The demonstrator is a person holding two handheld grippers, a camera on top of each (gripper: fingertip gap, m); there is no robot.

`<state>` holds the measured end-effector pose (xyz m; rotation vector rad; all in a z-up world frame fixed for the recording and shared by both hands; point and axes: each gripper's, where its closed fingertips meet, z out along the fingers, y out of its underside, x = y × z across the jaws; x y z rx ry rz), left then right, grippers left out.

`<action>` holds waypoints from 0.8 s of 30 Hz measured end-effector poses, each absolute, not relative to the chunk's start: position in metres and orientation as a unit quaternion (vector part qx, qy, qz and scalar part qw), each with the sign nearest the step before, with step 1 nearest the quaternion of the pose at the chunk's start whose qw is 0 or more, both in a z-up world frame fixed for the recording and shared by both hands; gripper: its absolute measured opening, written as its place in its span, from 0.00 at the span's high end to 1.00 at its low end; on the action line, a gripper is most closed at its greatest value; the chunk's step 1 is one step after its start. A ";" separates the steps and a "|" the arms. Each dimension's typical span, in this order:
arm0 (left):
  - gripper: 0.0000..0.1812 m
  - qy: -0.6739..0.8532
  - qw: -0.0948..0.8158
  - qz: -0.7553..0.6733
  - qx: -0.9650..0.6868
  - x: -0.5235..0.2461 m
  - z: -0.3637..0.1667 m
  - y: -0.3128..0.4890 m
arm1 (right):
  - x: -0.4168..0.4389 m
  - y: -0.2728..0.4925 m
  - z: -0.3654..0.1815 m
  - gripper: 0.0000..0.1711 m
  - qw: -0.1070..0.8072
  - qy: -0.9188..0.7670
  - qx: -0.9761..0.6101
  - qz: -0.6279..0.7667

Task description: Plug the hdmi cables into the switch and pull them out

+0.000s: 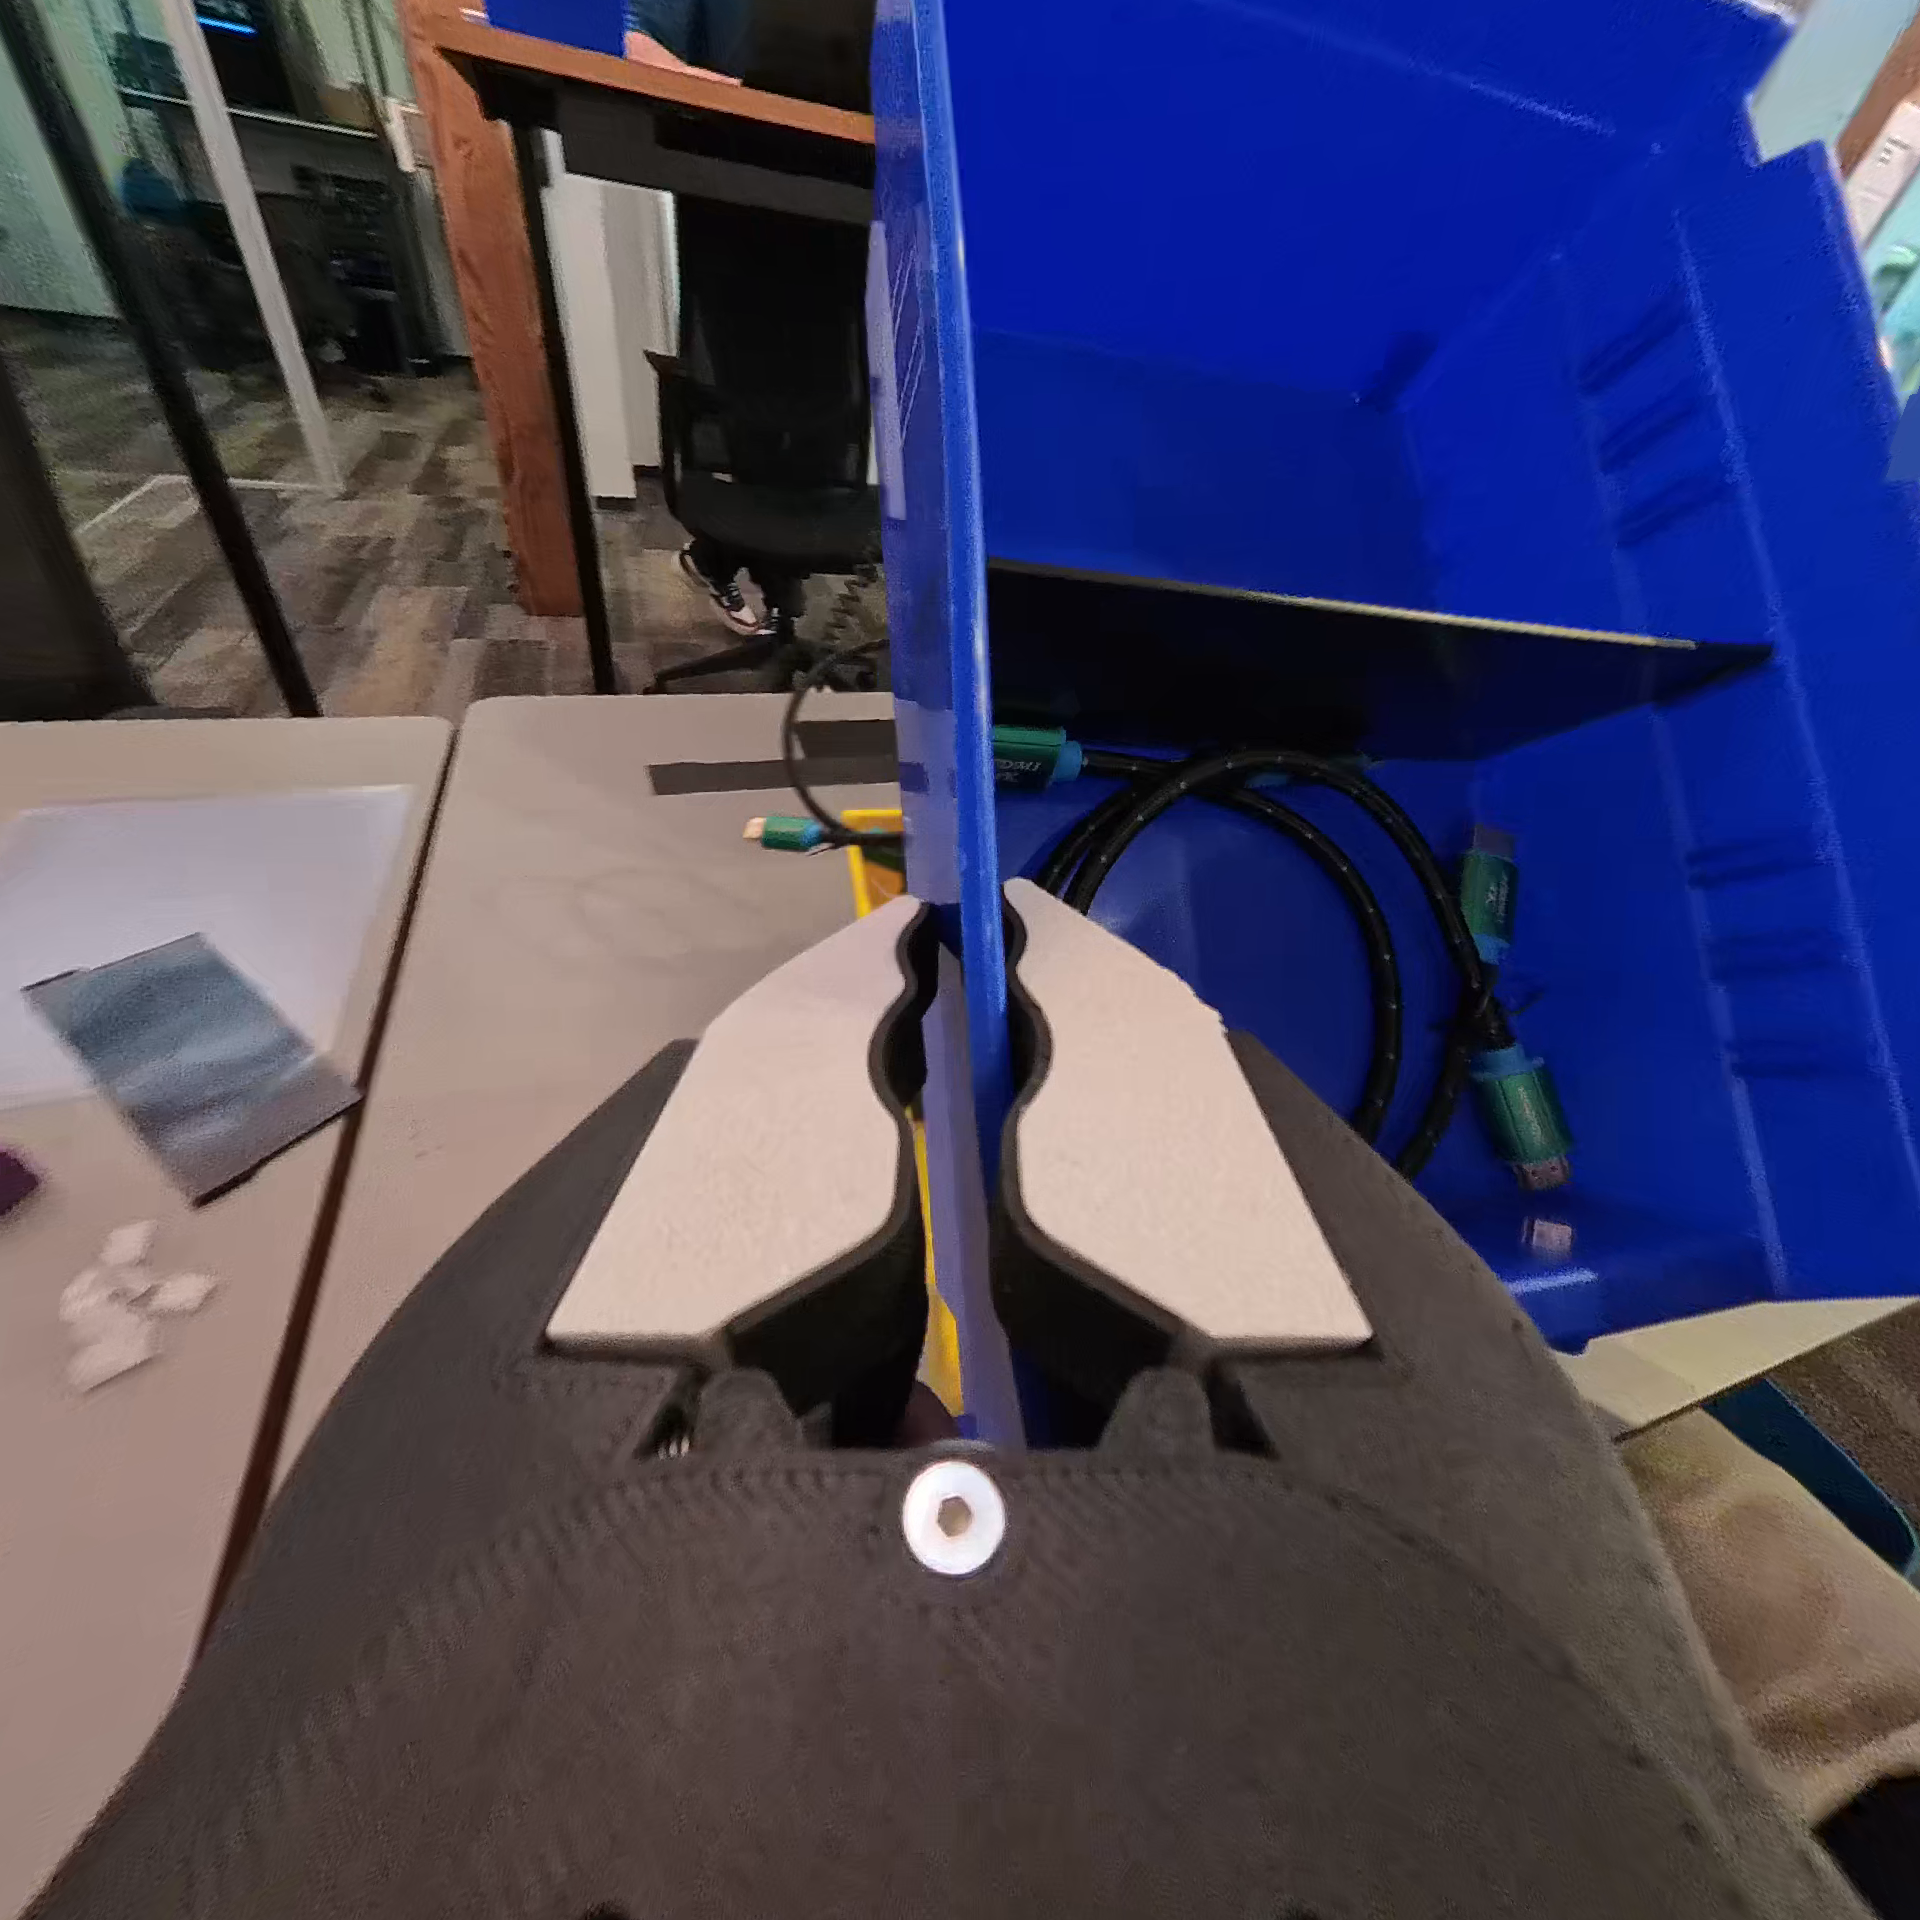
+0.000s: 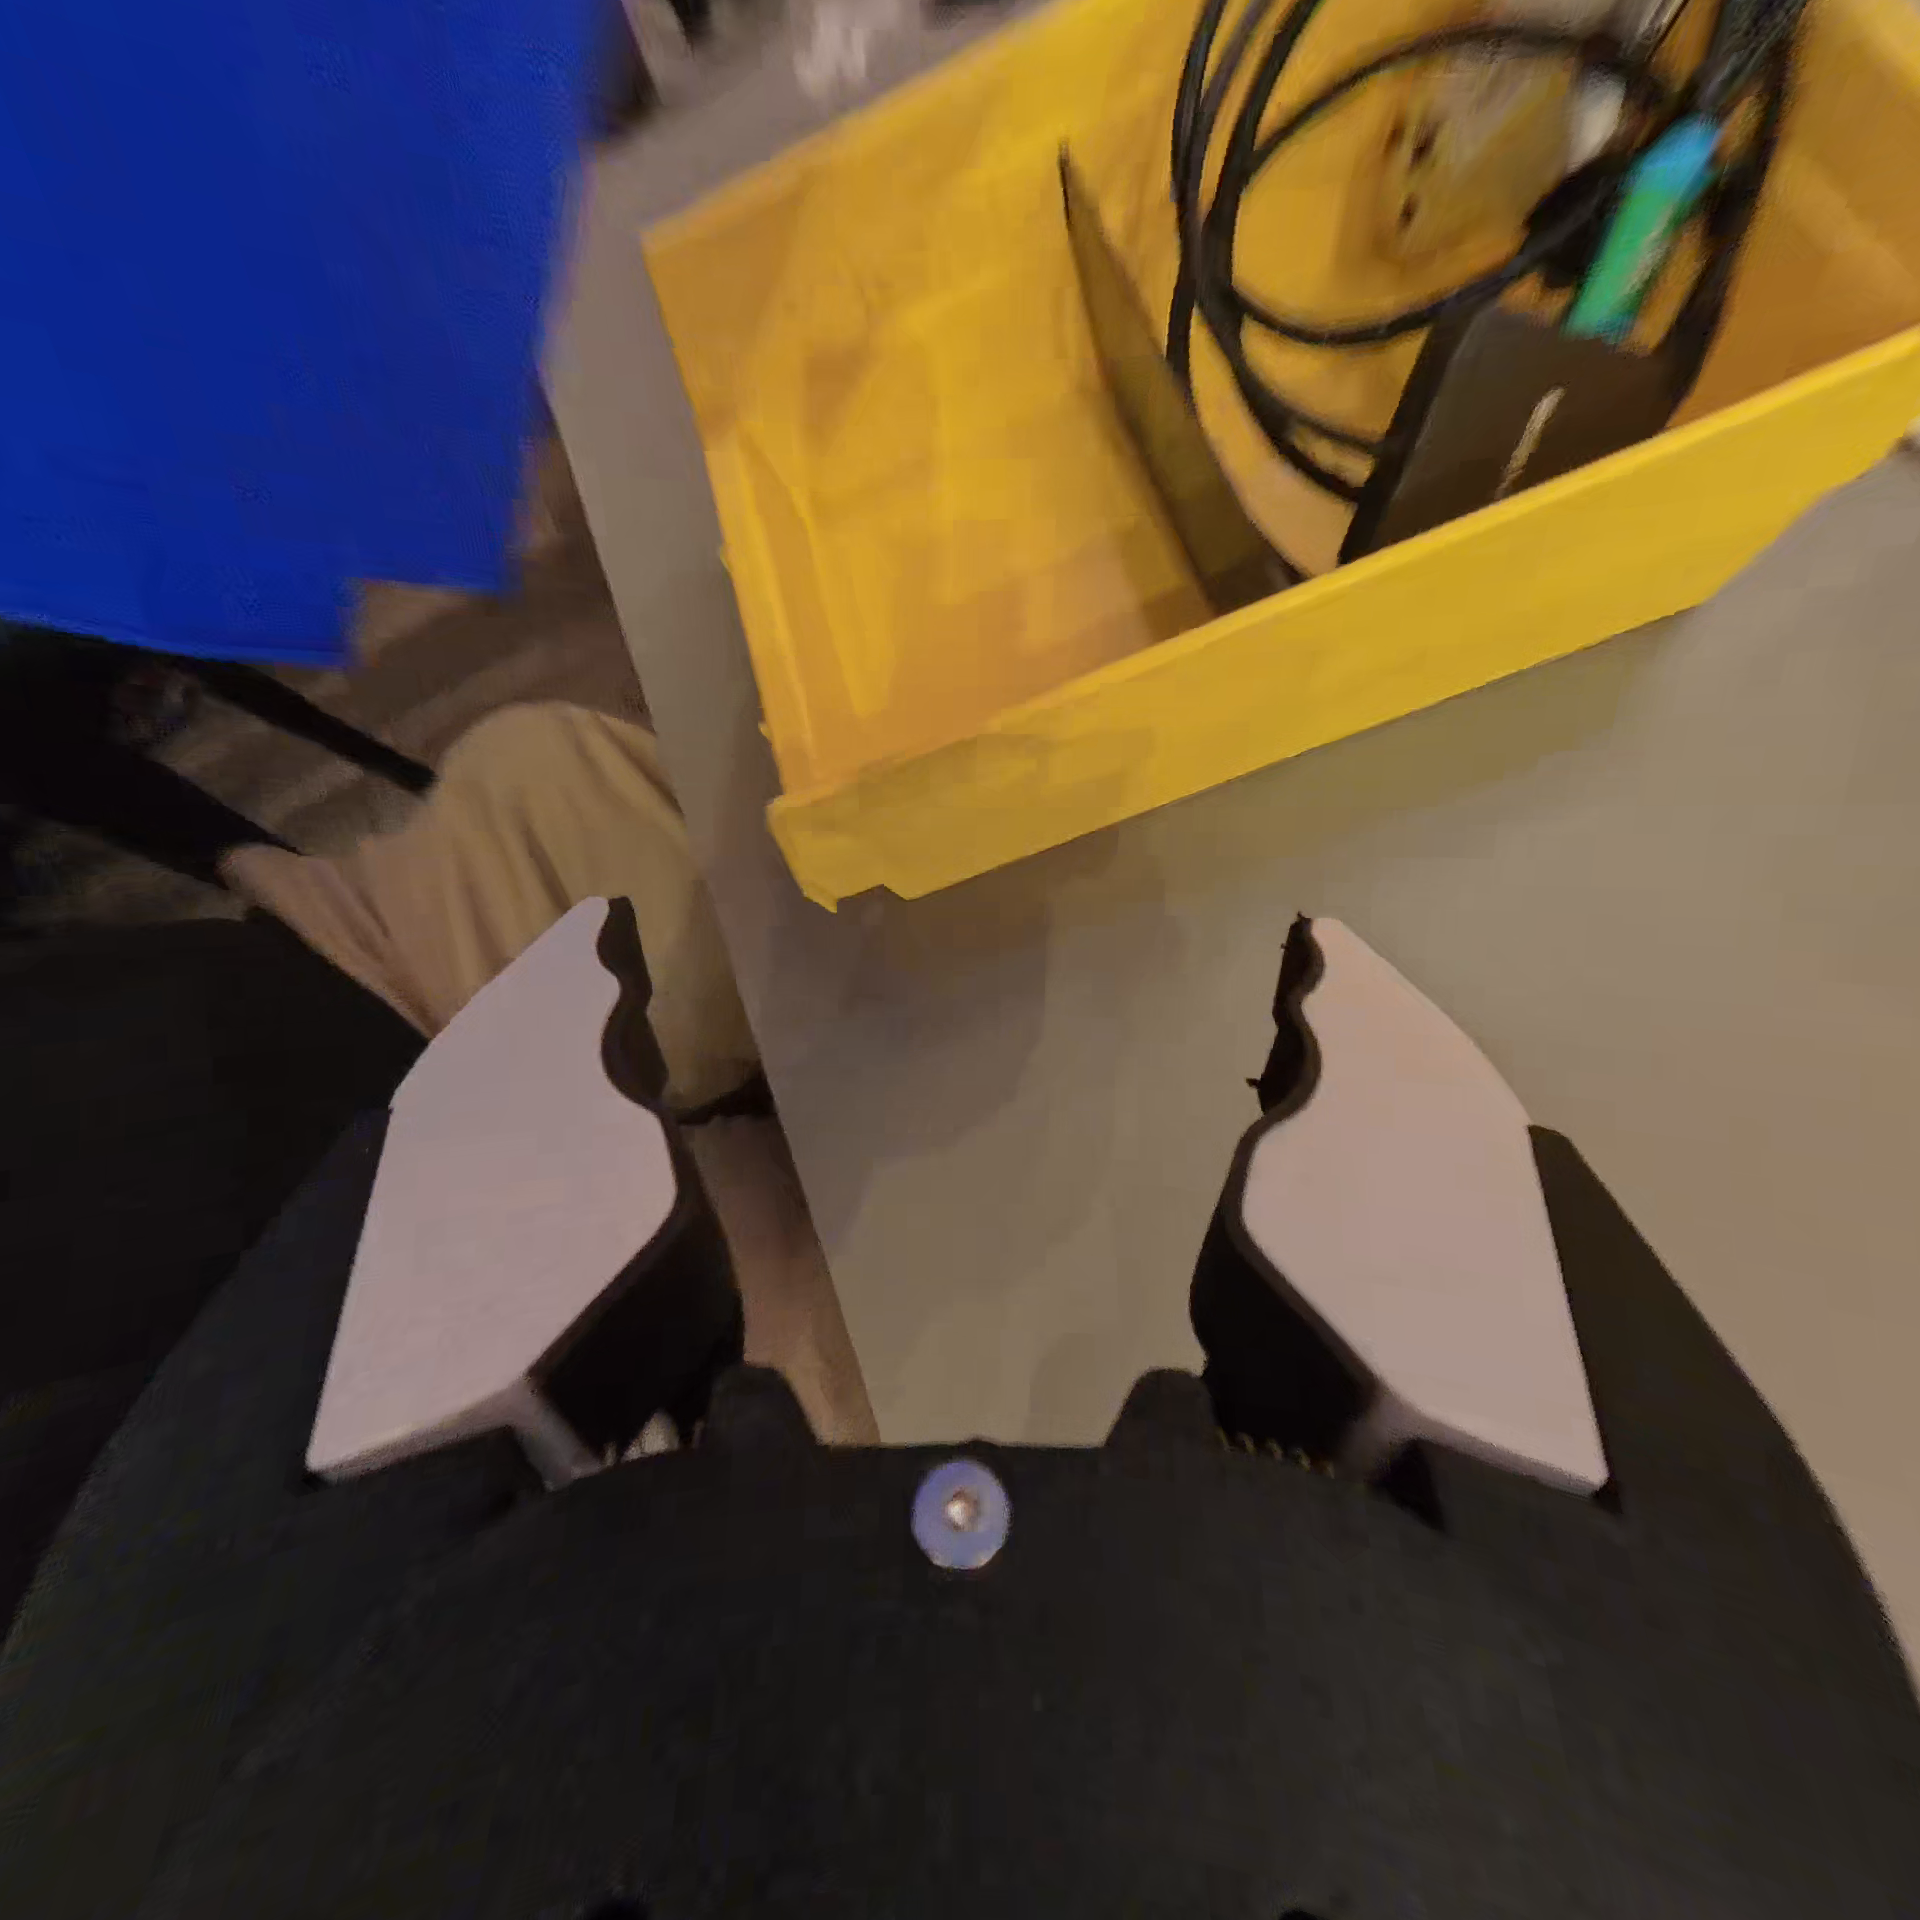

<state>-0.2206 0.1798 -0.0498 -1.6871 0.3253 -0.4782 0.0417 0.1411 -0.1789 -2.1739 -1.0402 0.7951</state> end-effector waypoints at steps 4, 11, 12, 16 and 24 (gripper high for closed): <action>0.95 0.187 0.631 -0.212 -0.722 -0.154 -0.048 0.192 | 0.077 0.099 -0.124 0.34 0.379 -0.345 -0.763 0.394; 0.95 0.284 0.591 -0.239 -0.717 -0.015 -0.066 0.194 | 0.119 0.057 -0.115 0.38 0.450 -0.249 -0.775 0.367; 0.95 0.294 0.582 -0.248 -0.717 0.005 -0.072 0.191 | 0.126 0.056 -0.118 0.41 0.457 -0.234 -0.782 0.355; 0.94 0.326 0.555 -0.263 -0.719 0.071 -0.097 0.178 | 0.180 0.061 -0.148 0.50 0.441 -0.184 -0.842 0.251; 0.91 0.302 0.484 -0.311 -0.760 0.143 -0.153 0.169 | 0.268 0.057 -0.178 0.70 0.392 -0.106 -0.884 0.229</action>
